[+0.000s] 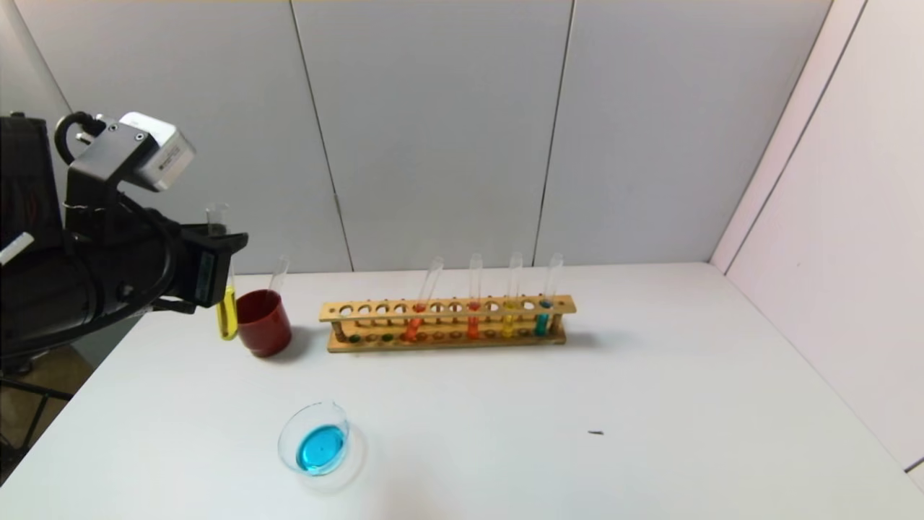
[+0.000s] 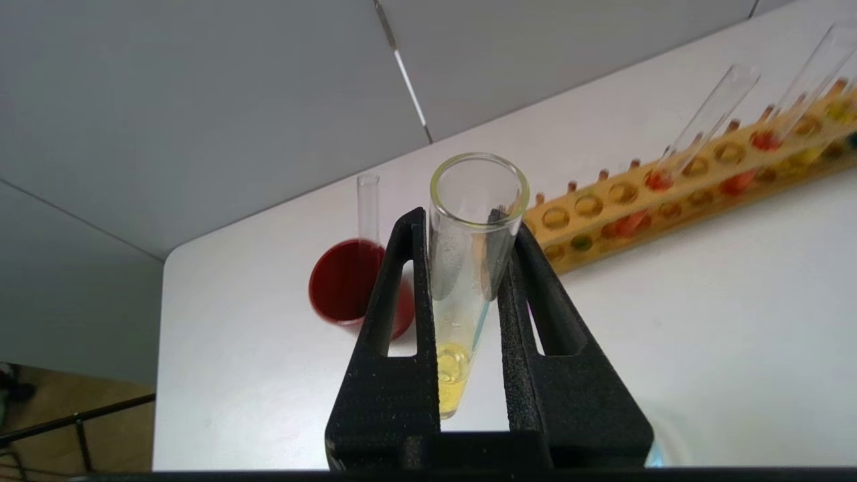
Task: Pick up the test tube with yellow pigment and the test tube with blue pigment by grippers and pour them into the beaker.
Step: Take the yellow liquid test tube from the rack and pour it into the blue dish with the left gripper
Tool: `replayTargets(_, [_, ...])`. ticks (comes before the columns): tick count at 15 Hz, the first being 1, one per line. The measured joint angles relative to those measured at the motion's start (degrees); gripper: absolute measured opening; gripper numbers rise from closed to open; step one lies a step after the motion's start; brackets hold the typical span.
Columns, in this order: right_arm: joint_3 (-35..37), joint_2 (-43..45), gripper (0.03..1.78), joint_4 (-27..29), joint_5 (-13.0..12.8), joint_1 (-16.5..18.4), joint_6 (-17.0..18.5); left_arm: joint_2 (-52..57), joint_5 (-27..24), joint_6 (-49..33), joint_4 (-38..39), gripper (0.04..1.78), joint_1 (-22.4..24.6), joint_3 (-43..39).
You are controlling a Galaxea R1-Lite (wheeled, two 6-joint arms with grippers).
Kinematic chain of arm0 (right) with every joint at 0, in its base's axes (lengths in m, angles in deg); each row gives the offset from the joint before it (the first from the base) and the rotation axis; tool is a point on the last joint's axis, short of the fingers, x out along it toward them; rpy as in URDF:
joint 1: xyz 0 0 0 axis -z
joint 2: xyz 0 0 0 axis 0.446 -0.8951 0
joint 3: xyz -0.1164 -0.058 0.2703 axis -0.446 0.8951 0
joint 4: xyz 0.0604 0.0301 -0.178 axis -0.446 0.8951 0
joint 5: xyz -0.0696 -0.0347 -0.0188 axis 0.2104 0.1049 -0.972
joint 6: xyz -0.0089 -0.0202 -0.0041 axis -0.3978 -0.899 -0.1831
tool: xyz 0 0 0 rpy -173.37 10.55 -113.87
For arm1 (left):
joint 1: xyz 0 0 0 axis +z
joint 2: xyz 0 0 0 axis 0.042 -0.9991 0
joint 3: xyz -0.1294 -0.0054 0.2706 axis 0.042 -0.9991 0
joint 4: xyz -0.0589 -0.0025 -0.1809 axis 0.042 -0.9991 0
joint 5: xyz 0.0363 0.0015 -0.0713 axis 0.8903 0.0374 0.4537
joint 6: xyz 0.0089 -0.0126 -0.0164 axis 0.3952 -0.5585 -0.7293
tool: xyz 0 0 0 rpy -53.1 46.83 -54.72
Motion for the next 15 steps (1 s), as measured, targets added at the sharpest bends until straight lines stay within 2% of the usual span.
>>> replayTargets(3, [0.0, 0.0, 1.7, 0.0, 0.0, -0.02, 0.0, 1.49, -1.26, 4.4, -0.07, 0.31, 1.51, -5.42])
replayTargets(8, [0.0, 0.0, 1.7, 0.0, 0.0, -0.02, 0.02, 0.94, -1.29, 12.15, -2.51, 0.31, 1.49, -11.37])
replayTargets(12, [0.0, 0.0, 1.7, 0.0, 0.0, -0.02, 0.02, -0.5, -0.62, 14.14, -4.4, 0.31, -1.11, -14.13])
replayTargets(15, [0.0, 0.0, 1.7, 0.0, 0.02, 0.0, 0.02, -1.74, 2.27, 15.15, -8.05, 0.31, -3.84, -14.76])
